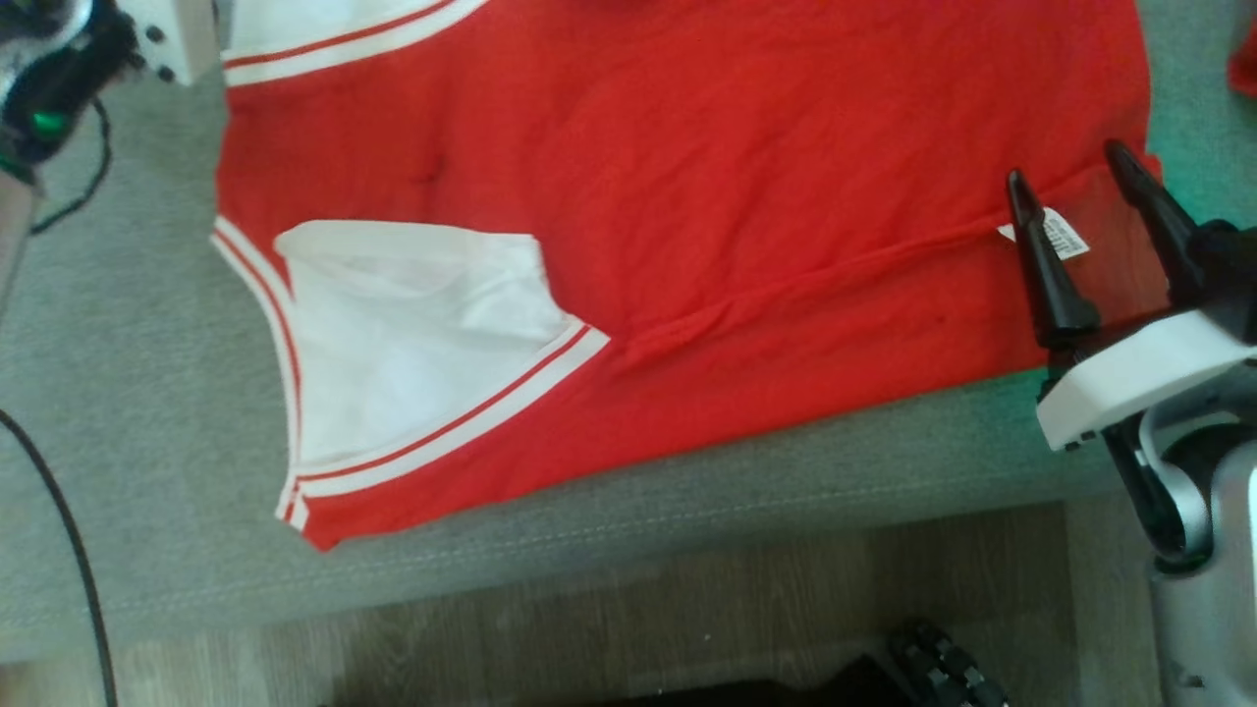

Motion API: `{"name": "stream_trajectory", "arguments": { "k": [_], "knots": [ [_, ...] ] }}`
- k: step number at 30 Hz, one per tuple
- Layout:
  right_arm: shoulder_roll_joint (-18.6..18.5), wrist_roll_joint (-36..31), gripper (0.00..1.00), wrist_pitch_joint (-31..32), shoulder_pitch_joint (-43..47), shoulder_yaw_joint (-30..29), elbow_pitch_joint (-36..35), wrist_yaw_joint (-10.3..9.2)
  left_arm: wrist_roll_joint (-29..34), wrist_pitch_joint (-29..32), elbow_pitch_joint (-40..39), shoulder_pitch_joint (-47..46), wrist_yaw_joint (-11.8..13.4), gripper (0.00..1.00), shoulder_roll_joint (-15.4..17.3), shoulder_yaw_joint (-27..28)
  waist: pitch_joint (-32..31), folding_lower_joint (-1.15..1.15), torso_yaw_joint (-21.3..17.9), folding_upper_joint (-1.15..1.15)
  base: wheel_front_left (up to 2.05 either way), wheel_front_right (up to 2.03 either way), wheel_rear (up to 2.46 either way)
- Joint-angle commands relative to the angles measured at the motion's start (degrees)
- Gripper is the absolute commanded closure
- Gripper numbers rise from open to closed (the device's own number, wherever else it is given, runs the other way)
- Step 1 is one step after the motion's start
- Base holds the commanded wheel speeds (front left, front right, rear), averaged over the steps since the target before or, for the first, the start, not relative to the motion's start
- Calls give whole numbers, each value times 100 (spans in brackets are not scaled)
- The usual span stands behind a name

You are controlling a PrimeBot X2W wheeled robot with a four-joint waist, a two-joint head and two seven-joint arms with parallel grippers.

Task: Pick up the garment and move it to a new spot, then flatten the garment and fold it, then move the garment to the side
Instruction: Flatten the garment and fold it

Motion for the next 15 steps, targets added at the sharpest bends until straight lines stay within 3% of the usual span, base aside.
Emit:
{"name": "stream_trajectory", "arguments": {
  "k": [1, 15],
  "knots": [
    [-10, -44, 0, -55, -45, 119, -162, -2, -1, 13, -33, -384, 8, 0, 367, 121, 87, -1, -86, 0, 0, 0, 0],
    [7, -21, 0, -217, -267, 270, 5, -2, -130, 137, 1151, -1187, 7, 0, 564, -557, 332, -1, -349, 0, 0, 0, 0]
  ]
}}
